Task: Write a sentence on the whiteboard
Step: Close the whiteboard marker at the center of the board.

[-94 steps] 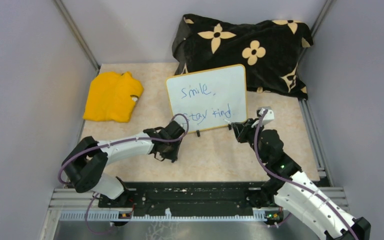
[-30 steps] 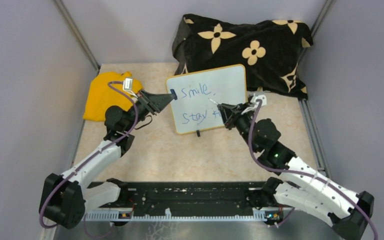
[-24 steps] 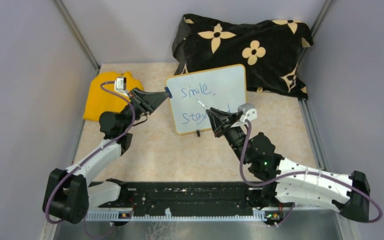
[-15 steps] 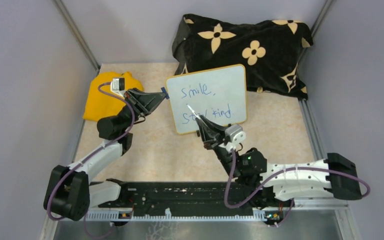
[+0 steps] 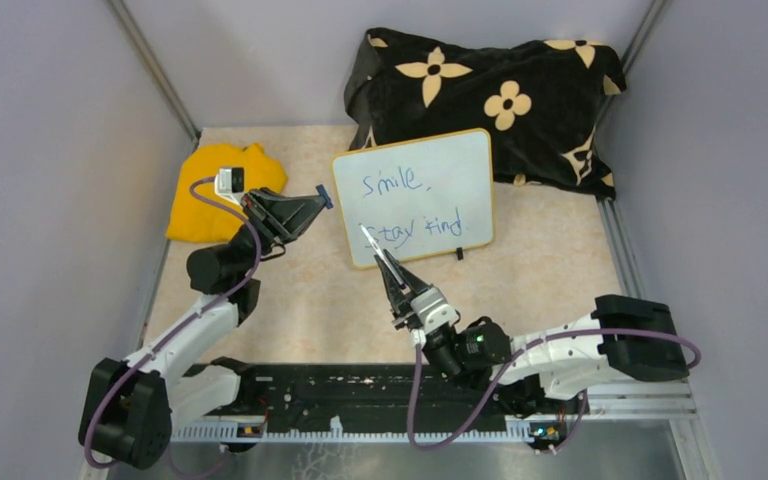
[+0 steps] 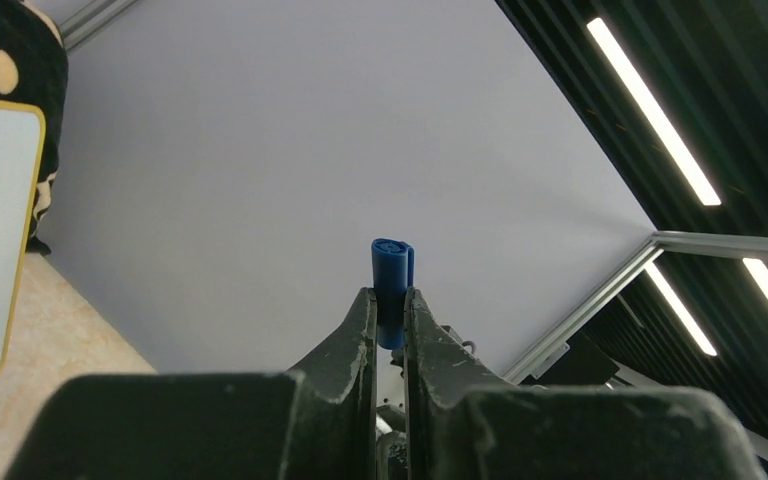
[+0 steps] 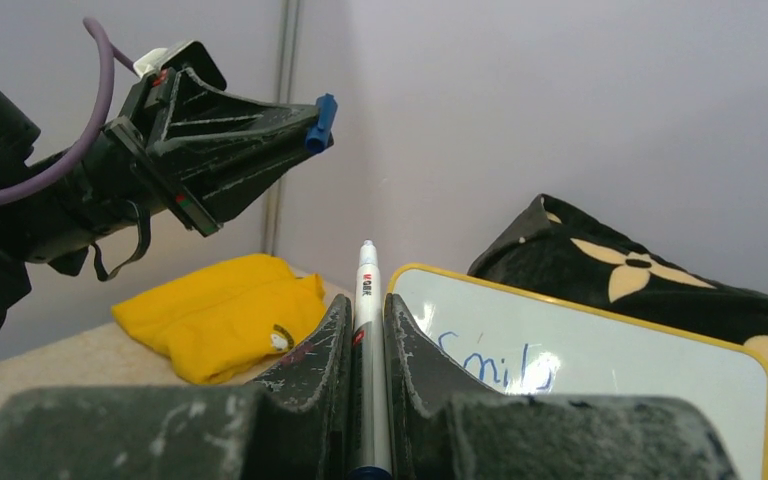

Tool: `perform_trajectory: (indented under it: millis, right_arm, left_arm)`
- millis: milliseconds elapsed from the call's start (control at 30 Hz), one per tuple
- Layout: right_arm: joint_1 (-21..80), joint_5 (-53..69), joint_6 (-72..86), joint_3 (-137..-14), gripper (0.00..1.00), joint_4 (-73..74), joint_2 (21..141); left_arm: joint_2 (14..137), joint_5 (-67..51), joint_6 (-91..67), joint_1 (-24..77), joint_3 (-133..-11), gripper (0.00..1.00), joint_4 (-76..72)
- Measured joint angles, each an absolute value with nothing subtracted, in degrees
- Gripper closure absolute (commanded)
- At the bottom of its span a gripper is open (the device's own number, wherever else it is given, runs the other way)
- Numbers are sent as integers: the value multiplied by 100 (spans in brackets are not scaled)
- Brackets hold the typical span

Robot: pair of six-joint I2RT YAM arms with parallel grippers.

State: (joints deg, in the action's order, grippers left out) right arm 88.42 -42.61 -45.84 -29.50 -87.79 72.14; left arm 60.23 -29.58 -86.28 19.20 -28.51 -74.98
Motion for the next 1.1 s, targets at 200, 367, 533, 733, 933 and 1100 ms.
perform_trajectory:
  millis: [200,367,533,733,933,1100]
  right_arm:
    - [8844,-4316,-4370,-2919,100,-8785,7157]
    - [8844,-4327,-4392,-2880,100,-8788,6908]
    - [8844,-4281,-4609,-2932,100,-8783,6539]
    - [8844,-3940,-4886,-3586,100,-8613,6348]
    - [8844,-3621,-5004,-3870,100,-8243,6276]
    - [8847,-3546,-4829,-3889,100,-7345,5793]
  left_arm:
    - [5771,-2917,-8499,1925,-2685,100,-7135]
    - [5918,-2847,-8390,1925,-3017,100,-6910]
    - [6558,-2832,-8357,1925,-4541,100,-6370]
    - [6775,-2674,-8224,1925,-5586,100,-5780]
    - [6761,-2504,-8025,1925,-5649,100,-5319]
    - [6803,-2486,-7898,1925,-5754,100,-4840]
